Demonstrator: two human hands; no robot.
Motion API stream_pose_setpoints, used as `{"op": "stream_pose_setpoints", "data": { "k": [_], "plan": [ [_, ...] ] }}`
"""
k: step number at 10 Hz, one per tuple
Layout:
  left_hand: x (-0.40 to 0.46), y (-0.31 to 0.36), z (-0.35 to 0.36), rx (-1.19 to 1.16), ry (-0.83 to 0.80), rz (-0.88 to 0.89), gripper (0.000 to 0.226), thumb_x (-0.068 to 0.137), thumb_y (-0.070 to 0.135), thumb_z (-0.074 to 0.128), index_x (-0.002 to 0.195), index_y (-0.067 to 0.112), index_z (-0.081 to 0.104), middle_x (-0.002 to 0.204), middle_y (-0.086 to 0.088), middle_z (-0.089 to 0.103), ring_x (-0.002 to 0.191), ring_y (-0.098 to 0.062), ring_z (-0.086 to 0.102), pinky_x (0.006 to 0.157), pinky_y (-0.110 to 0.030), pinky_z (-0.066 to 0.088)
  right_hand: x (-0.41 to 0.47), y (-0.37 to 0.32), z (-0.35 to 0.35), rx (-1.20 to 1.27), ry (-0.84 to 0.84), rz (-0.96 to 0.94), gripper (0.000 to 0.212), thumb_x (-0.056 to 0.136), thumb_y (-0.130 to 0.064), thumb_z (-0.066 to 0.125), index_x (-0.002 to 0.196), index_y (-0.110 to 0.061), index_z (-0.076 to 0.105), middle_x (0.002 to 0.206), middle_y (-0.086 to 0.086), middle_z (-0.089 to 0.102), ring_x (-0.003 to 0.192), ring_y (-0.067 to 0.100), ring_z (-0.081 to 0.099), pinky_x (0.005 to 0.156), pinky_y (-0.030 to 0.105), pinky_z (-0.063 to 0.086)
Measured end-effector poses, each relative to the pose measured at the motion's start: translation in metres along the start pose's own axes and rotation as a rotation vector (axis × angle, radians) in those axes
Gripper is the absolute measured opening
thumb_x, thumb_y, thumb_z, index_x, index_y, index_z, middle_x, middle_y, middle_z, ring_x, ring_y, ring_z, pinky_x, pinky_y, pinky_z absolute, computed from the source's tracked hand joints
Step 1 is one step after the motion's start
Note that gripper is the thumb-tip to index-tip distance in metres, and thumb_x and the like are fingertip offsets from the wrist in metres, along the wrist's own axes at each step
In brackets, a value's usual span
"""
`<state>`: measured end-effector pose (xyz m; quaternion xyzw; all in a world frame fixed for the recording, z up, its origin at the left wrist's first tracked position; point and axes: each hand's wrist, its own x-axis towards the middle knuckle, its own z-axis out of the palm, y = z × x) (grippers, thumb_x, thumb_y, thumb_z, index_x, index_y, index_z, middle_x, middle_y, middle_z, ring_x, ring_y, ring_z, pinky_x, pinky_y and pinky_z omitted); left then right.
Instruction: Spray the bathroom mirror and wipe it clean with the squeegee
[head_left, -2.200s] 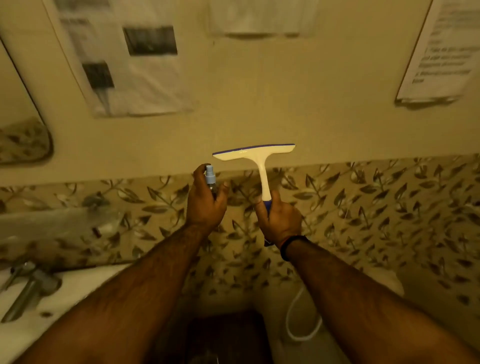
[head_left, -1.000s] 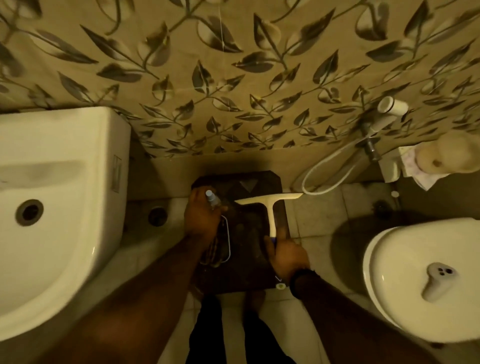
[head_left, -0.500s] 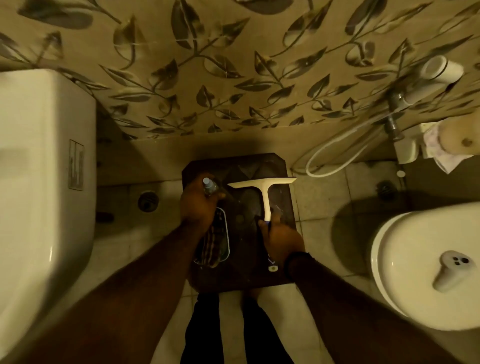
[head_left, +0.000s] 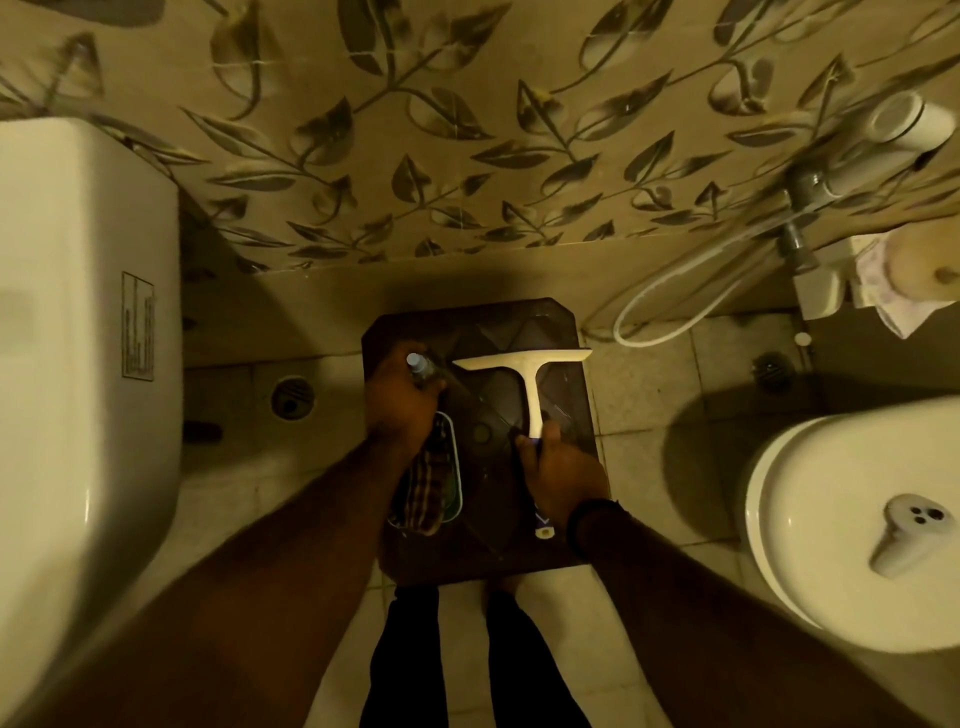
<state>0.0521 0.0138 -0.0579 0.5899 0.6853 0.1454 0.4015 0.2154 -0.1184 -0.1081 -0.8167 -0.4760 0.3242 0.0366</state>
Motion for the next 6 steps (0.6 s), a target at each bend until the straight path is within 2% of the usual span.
{"op": "stream_pose_setpoints", "data": {
  "k": [2, 3, 4, 5, 6],
  "plan": [
    [0.003, 0.001, -0.001, 0.021, -0.041, 0.003, 0.038, 0.082, 0.012, 0.074, 0.118, 0.013, 0.062, 0.115, -0.011, 0.066, 0.106, -0.031, 0.062, 0.083, -0.03, 0.045, -0.002, -0.002, -0.001, -0.021, 0.029, 0.006, 0.05, 0.091, -0.062, 0.028, 0.115, -0.02, 0.041, 0.072, -0.005, 0.057, 0.057, 0.008, 0.053, 0.046, 0.024, 0.04],
    [0.001, 0.001, -0.001, 0.011, -0.046, 0.005, 0.043, 0.079, 0.014, 0.077, 0.118, 0.016, 0.061, 0.115, -0.008, 0.066, 0.106, -0.029, 0.063, 0.08, -0.027, 0.041, -0.004, -0.007, -0.006, -0.009, 0.053, 0.003, 0.058, 0.091, -0.063, 0.031, 0.126, -0.018, 0.04, 0.096, 0.003, 0.063, 0.076, 0.016, 0.061, 0.059, 0.028, 0.05],
    [0.001, -0.001, -0.001, -0.01, -0.052, 0.007, 0.066, 0.078, 0.019, 0.081, 0.136, 0.018, 0.05, 0.128, -0.008, 0.062, 0.118, -0.03, 0.059, 0.09, -0.031, 0.046, -0.005, -0.008, -0.013, -0.069, 0.133, -0.015, 0.062, 0.09, -0.063, 0.032, 0.125, -0.013, 0.045, 0.115, 0.011, 0.059, 0.098, 0.026, 0.058, 0.075, 0.037, 0.052],
    [-0.001, 0.005, -0.011, -0.003, -0.04, 0.039, 0.081, 0.074, 0.03, 0.083, 0.144, 0.017, 0.043, 0.139, -0.008, 0.055, 0.126, -0.03, 0.054, 0.104, -0.045, 0.047, -0.01, -0.013, -0.026, -0.193, 0.211, -0.076, 0.061, 0.09, -0.061, 0.033, 0.115, -0.008, 0.051, 0.109, 0.015, 0.058, 0.098, 0.029, 0.053, 0.08, 0.04, 0.047],
    [-0.004, 0.006, -0.019, 0.154, 0.045, 0.122, 0.093, 0.072, 0.047, 0.081, 0.148, 0.015, 0.037, 0.156, -0.011, 0.036, 0.143, -0.032, 0.035, 0.115, -0.048, 0.034, -0.009, -0.02, -0.036, -0.277, 0.232, -0.106, 0.067, 0.09, -0.061, 0.032, 0.127, -0.007, 0.045, 0.122, 0.017, 0.053, 0.113, 0.033, 0.047, 0.098, 0.048, 0.036]
  ]
}}
